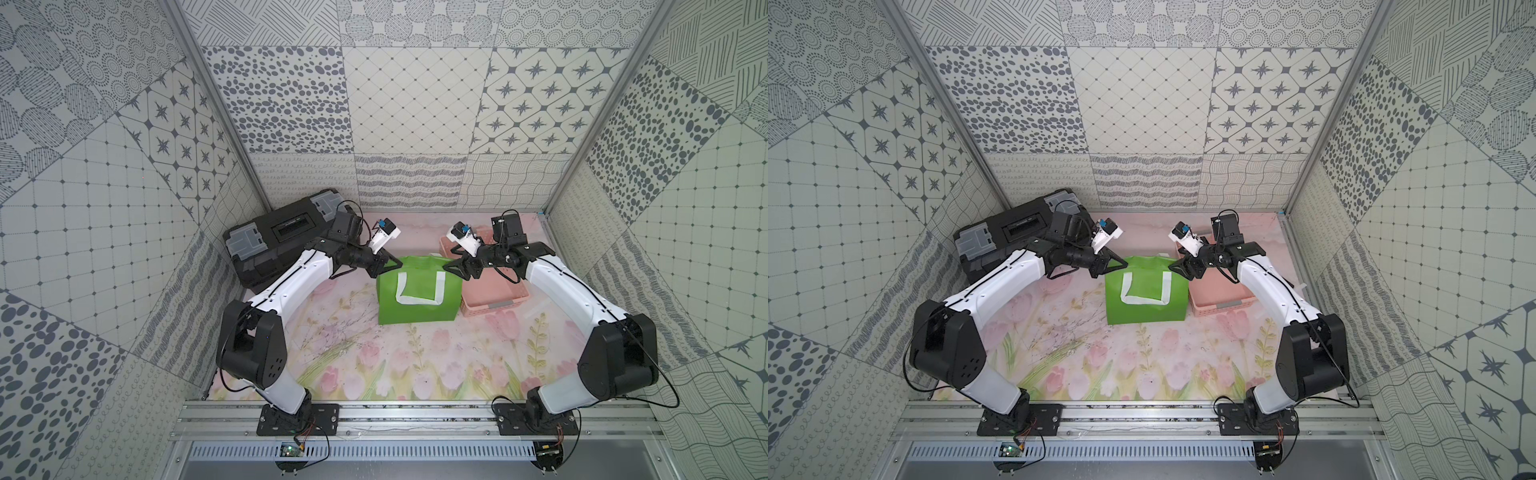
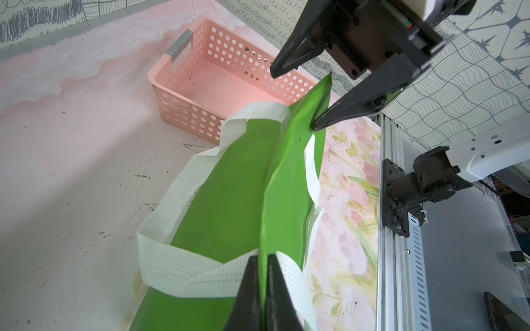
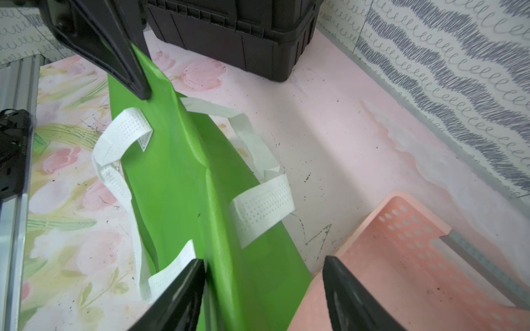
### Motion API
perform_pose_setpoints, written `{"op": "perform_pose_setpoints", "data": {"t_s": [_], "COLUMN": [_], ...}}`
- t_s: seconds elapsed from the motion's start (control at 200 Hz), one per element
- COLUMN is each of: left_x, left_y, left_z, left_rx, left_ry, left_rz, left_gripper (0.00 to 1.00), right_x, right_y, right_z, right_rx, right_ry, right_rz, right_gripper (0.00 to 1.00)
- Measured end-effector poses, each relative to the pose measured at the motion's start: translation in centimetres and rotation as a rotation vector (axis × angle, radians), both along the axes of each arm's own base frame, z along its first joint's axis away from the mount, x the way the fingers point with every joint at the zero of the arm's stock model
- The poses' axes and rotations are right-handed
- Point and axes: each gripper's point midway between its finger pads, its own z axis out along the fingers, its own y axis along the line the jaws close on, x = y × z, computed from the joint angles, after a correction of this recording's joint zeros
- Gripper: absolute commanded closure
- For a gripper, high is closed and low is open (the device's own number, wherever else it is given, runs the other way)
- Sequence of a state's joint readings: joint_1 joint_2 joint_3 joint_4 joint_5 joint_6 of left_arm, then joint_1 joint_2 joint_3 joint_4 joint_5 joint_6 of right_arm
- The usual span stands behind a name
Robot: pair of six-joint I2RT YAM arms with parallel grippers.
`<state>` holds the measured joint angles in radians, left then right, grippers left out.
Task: Place the ice pack in the delivery bag
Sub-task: Pick up the delivery bag from the center of the board.
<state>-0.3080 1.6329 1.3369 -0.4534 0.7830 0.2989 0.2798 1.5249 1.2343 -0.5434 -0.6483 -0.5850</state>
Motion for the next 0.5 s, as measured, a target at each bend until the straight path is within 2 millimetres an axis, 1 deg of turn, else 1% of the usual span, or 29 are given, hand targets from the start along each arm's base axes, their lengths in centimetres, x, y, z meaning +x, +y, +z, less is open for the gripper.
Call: {"op": "perform_pose_setpoints", "data": {"t_s": [0.095, 0.2, 0.295, 0.42, 0.5], "left_x": [0.0, 0.1, 0.3, 0.7, 1.4], "left_y": [0.0, 0.3, 0.5, 1.1, 1.6], "left_z": [0.0, 0.0, 0.2, 1.1, 1.9], "left_rx": [-0.001, 0.011, 0.023, 0.03, 0.027], "left_ry": [-0.016, -0.03, -0.048, -0.085, -0.106], "left_rz": [-0.001, 0.013, 0.031, 0.066, 0.092], "left_gripper": [1.0, 1.0, 1.0, 1.0, 1.0], "right_x": [-0.7, -0.9, -0.9, 0.0, 1.0], "right_y": [0.2, 0.3, 0.6, 1.1, 1.6], "right_z": [-0.3, -0.2, 0.1, 1.2, 2.0], "right_rx": [0.013, 0.021, 0.029, 0.036, 0.046], "right_ry": [0.034, 0.043, 0.063, 0.05, 0.034], "right_rz": [0.014, 0.024, 0.026, 0.022, 0.015], "right_gripper": [0.71, 1.0, 1.0, 1.0, 1.0]}}
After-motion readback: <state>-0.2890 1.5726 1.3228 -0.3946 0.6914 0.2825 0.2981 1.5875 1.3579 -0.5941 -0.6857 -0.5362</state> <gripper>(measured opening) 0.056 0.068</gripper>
